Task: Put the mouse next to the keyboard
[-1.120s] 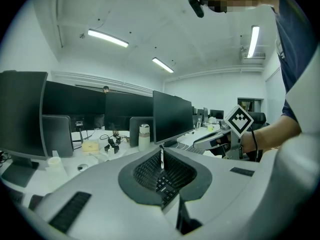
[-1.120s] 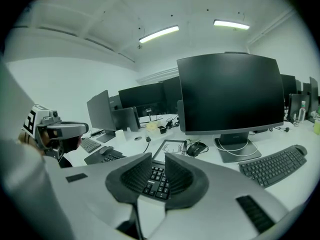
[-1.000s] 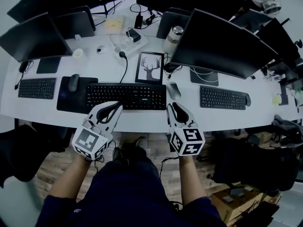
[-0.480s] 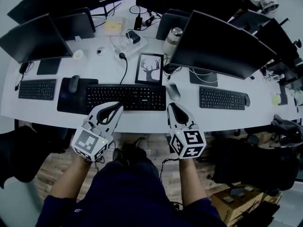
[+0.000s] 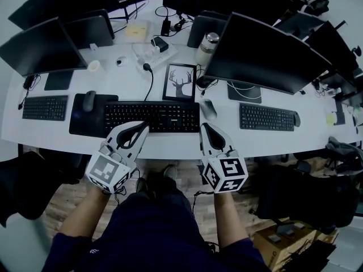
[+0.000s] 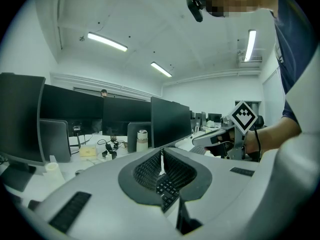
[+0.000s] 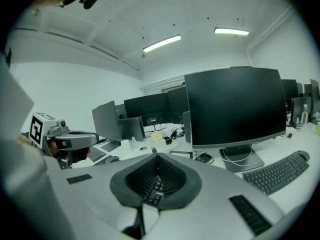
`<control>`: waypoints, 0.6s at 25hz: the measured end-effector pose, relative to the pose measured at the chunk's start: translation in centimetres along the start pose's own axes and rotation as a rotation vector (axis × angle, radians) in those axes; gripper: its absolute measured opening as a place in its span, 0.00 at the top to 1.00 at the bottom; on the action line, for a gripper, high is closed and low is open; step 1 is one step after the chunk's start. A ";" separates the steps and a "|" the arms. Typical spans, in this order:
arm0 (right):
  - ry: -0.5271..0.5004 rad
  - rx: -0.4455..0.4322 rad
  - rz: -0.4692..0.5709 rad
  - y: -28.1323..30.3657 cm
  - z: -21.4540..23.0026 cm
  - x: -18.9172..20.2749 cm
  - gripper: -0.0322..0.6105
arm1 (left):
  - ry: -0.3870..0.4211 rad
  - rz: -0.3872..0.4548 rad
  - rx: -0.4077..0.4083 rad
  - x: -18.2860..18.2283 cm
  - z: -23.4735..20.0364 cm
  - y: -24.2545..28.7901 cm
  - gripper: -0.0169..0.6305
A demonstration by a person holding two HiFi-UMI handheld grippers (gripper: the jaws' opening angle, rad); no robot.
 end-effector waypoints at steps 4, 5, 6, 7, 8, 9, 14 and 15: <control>-0.002 -0.004 -0.002 -0.1 -0.3 0.0 0.94 | -0.003 0.000 -0.001 -0.1 -0.1 0.0 0.91; -0.005 -0.004 -0.004 0.0 -0.3 0.0 0.94 | -0.002 0.000 0.000 -0.1 -0.1 0.0 0.91; -0.007 -0.004 -0.004 0.0 -0.4 0.0 0.94 | -0.001 0.000 0.001 -0.2 -0.1 0.0 0.91; -0.009 -0.004 -0.004 0.0 -0.4 -0.1 0.94 | 0.001 0.001 0.002 -0.2 -0.1 0.0 0.91; -0.012 -0.005 -0.003 0.0 -0.5 -0.1 0.94 | 0.001 0.002 0.002 -0.2 -0.1 0.0 0.91; -0.016 -0.005 -0.002 0.0 -0.6 -0.1 0.94 | 0.002 0.003 0.000 -0.2 -0.2 0.0 0.91; -0.033 -0.004 0.011 -0.1 -0.9 -0.3 0.95 | -0.001 0.006 -0.001 -0.2 -0.3 -0.1 0.91; -0.035 -0.005 0.014 -0.2 -0.9 -0.4 0.95 | 0.002 0.007 0.000 -0.2 -0.3 -0.1 0.91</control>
Point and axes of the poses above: the fingertips, and each gripper's own axes: y forward along the fingers, z to its right, x out of its underside, the point moved 7 cm from there along -y, backward along the fingers, and after that the axes turned 13 degrees about -x, right-handed, at the moved point
